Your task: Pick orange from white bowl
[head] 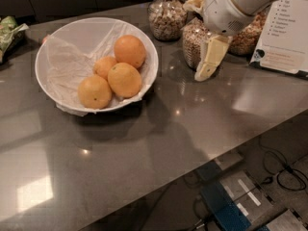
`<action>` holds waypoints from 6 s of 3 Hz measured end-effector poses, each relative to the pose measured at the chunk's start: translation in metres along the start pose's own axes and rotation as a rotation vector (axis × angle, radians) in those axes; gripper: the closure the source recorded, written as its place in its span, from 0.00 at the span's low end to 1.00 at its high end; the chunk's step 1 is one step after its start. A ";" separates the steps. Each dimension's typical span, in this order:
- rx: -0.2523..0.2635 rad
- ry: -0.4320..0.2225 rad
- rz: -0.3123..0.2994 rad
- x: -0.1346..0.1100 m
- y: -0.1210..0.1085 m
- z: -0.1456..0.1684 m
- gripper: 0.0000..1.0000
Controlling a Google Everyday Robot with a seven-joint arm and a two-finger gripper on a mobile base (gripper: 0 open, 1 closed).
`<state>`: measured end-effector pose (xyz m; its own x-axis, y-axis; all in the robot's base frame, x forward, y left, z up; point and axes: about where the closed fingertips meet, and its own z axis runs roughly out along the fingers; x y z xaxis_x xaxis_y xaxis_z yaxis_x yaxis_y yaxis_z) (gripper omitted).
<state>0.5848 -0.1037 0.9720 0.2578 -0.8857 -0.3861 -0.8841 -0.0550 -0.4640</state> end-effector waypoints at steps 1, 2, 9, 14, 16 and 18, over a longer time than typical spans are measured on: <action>0.013 -0.024 -0.136 -0.013 -0.021 0.012 0.00; 0.024 -0.066 -0.281 -0.034 -0.036 0.024 0.00; -0.080 -0.367 -0.359 -0.125 -0.057 0.082 0.00; -0.126 -0.413 -0.260 -0.114 -0.039 0.077 0.08; -0.127 -0.413 -0.260 -0.114 -0.039 0.077 0.13; -0.127 -0.413 -0.260 -0.114 -0.039 0.077 0.20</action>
Offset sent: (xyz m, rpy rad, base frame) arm 0.0458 0.0669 0.0196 -0.0686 -0.2453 0.3994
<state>0.6193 0.0349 0.9729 0.5859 -0.5799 -0.5660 -0.8039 -0.3277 -0.4963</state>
